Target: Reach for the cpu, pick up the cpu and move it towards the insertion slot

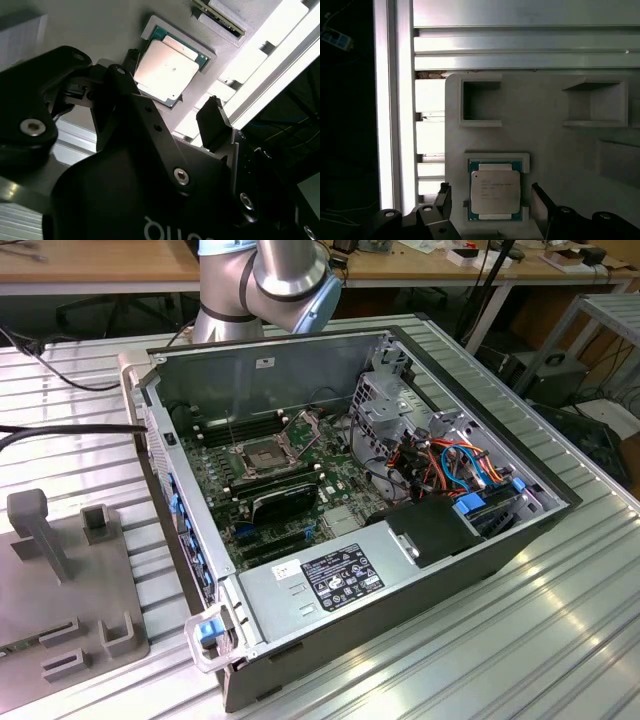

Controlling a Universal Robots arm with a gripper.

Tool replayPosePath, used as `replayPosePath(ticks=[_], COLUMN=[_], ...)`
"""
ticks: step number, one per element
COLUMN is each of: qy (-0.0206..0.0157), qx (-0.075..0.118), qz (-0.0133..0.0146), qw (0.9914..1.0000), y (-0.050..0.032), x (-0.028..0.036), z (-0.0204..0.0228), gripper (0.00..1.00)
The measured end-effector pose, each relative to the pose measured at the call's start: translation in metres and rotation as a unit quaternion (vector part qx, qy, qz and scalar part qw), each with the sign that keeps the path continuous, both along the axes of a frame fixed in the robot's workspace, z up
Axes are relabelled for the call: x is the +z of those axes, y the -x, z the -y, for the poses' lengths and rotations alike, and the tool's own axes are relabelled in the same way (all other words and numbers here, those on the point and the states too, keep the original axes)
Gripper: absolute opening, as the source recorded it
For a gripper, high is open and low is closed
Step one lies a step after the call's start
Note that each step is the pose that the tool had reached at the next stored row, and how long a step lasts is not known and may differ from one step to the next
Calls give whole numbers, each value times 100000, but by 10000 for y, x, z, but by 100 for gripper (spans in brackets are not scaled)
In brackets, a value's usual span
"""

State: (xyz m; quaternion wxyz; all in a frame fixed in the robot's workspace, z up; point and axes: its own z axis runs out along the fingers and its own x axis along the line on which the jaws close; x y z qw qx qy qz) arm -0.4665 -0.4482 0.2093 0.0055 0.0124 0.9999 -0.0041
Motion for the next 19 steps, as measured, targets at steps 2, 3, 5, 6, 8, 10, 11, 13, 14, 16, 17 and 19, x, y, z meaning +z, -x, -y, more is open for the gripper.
replayPosePath(ticks=[2,3,5,6,8,10,11,13,14,16,17,19], qy=[103,106,103,104,107,112,100,125,126,133,135,128], qx=[-158,-166,-166,-171,-302,-387,-396,-406,-403,-409,-408,-411], qz=[-3,-6,-3,-6,-6,-13,5,-4,-3,-14,-16,-4], qw=[100000,100000,100000,100000,99999,99999,99999,99999,99999,99999,99999,99999], y=[-3,-3,-4,-5,-11,-20,-23,-24,-24,-23,-24,-24], x=[-23,-37,-66,-83,-122,-142,-154,-184,-191,-198,-198,-204], z=[-1,-1,-2,-2,-8,-19,-23,-30,-30,-31,-31,-31], gripper=[74,74,74,74,74,74,74,74,74,74,74,74])
